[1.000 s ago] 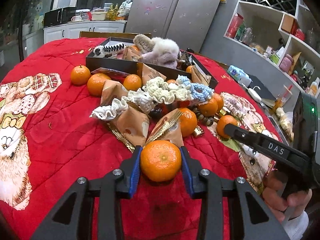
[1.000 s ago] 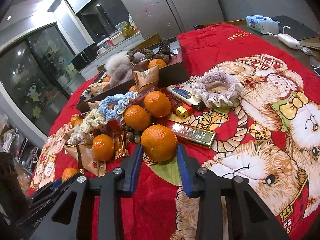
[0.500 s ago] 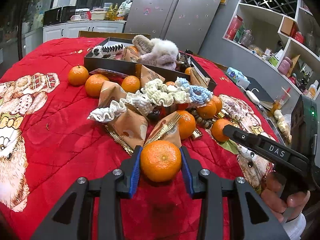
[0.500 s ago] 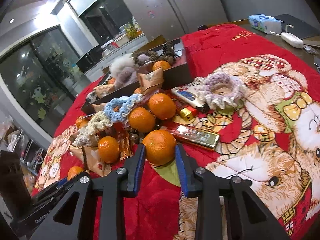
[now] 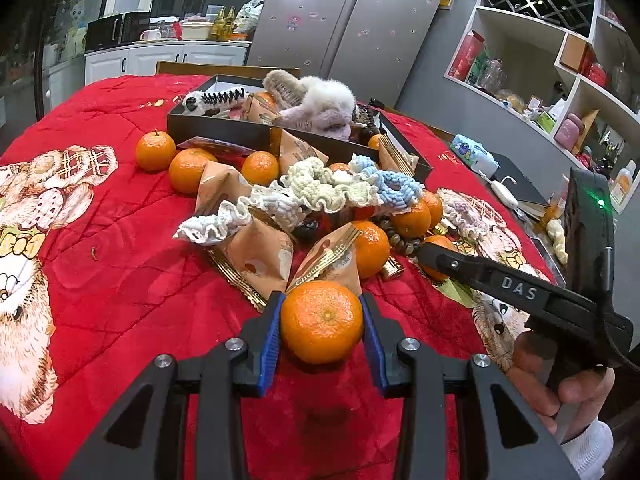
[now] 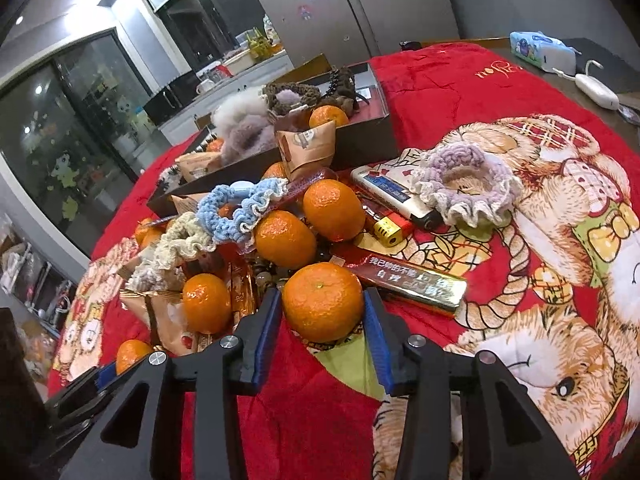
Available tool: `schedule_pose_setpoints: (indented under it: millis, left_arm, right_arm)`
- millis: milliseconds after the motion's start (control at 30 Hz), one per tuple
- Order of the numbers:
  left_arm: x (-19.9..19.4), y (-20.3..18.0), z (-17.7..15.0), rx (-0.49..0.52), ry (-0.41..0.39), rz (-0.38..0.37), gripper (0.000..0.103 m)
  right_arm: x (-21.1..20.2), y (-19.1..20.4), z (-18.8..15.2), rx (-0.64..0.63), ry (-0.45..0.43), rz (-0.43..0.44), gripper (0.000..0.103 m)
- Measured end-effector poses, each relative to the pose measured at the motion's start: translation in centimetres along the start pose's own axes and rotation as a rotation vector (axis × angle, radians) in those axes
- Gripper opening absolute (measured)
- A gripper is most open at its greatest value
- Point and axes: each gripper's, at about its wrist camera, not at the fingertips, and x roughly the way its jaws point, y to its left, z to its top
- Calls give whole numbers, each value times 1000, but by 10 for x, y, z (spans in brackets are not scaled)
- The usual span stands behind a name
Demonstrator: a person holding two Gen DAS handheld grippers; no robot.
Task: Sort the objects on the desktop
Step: 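Lift both held oranges and carry them toward the black tray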
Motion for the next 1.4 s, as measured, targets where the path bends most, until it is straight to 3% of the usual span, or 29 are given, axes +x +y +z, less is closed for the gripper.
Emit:
schedule_pose_setpoints:
  millis: [333,900,1233,1400]
  left_arm:
    - [-1,-2,-1,9,-1,6,38]
    - [-35,-10,8,54,-73,50,38]
    - [-79,-4,15,59,-120,101,38]
    - [-96,11,12,66,-155,179,38]
  right_arm:
    - [-4,-2,-2,7,-16,8,39]
    - [-69,26,-10,-84,-178,-78,39]
    - [-93,68,-19,-138,-215,-14,39]
    - [-95,92,-23,-180,-213,29,39]
